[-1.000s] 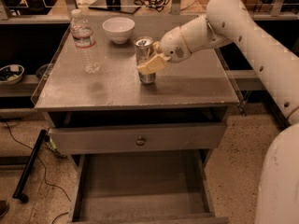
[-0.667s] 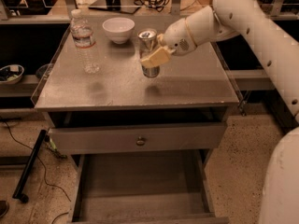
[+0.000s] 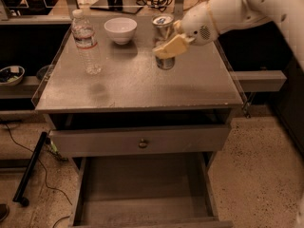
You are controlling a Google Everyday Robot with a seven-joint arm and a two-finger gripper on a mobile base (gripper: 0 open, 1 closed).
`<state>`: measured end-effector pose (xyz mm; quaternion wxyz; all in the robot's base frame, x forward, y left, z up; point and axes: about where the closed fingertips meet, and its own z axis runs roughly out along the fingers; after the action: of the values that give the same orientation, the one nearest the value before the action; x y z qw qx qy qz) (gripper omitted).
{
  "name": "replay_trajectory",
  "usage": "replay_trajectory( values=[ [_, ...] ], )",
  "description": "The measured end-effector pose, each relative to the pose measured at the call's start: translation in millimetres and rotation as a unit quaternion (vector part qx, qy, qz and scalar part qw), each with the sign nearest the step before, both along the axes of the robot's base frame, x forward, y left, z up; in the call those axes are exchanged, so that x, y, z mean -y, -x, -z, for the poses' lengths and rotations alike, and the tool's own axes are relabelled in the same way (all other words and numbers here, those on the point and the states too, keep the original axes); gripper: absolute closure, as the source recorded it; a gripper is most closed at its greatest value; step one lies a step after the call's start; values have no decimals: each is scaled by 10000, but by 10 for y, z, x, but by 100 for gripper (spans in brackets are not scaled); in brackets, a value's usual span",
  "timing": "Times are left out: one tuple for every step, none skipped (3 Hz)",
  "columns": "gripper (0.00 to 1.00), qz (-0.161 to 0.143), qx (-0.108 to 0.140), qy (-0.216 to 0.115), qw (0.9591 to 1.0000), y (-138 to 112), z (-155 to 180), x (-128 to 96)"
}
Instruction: Place redbull can into middle drawer
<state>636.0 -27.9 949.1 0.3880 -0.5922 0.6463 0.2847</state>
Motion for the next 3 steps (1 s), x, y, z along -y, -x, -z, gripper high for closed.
replay_trajectory(
  values=[
    [100,129,28,2,9999,191,-135,147],
    [100,420,-61,-2,9991,705,-185,465],
    [100,420,-61,-2,9991,705,-185,465]
  ],
)
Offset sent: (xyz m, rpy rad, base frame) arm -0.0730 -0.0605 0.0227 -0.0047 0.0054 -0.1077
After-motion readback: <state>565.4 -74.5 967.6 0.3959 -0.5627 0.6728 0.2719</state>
